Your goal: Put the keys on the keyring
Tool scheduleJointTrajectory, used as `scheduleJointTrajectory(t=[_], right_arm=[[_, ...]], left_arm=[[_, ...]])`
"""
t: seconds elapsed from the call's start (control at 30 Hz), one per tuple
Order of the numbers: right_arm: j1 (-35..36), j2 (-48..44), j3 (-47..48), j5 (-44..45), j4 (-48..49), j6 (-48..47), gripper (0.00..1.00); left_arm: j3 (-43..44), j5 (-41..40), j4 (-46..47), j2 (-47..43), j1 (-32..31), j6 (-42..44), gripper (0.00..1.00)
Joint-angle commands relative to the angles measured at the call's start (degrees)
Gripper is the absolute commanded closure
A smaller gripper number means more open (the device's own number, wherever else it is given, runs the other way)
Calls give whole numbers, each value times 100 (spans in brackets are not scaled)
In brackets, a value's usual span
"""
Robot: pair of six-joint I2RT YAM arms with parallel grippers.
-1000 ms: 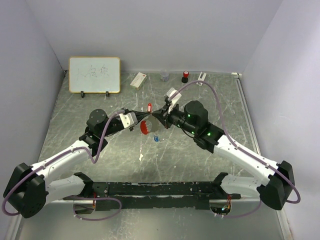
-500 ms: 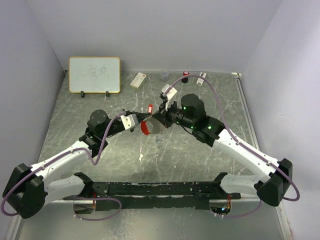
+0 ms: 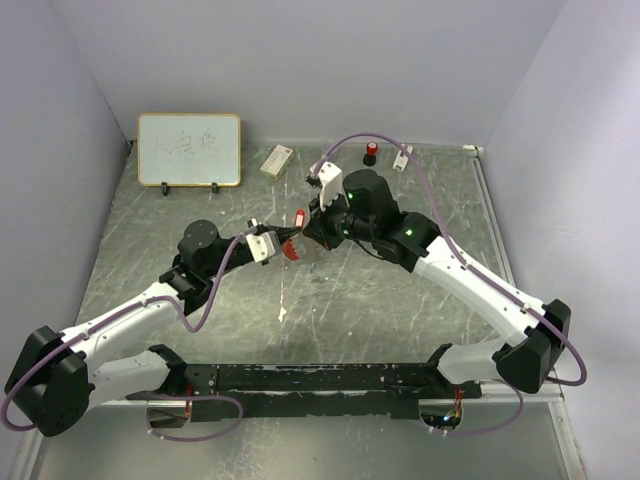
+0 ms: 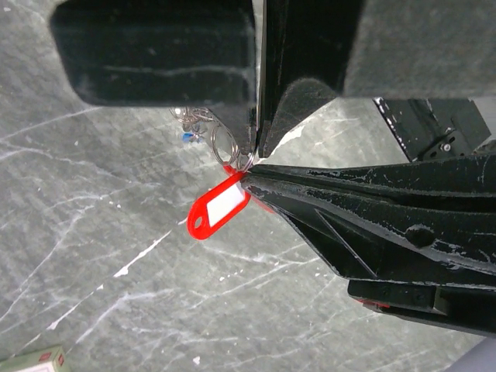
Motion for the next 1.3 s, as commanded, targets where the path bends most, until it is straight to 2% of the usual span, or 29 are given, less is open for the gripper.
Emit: scheduleJointTrajectory(t=[0.0, 0.33, 1.03, 1.17, 1.27], right_arm=[[28, 178, 331, -34, -771, 218, 100], [8, 544, 702, 23, -1264, 348, 100], [3, 471, 641, 383, -1068, 355, 100], [3, 248, 547, 595, -883, 355, 85], [-1, -11, 394, 706, -630, 327, 71]], left_arm=[[204, -293, 43, -87, -78, 268, 93], [257, -394, -89, -195, -179, 367, 93], [272, -684, 39, -79, -234, 259, 93], [251, -788, 104, -43, -242, 201, 93], [250, -827, 133, -35, -249, 168, 93]])
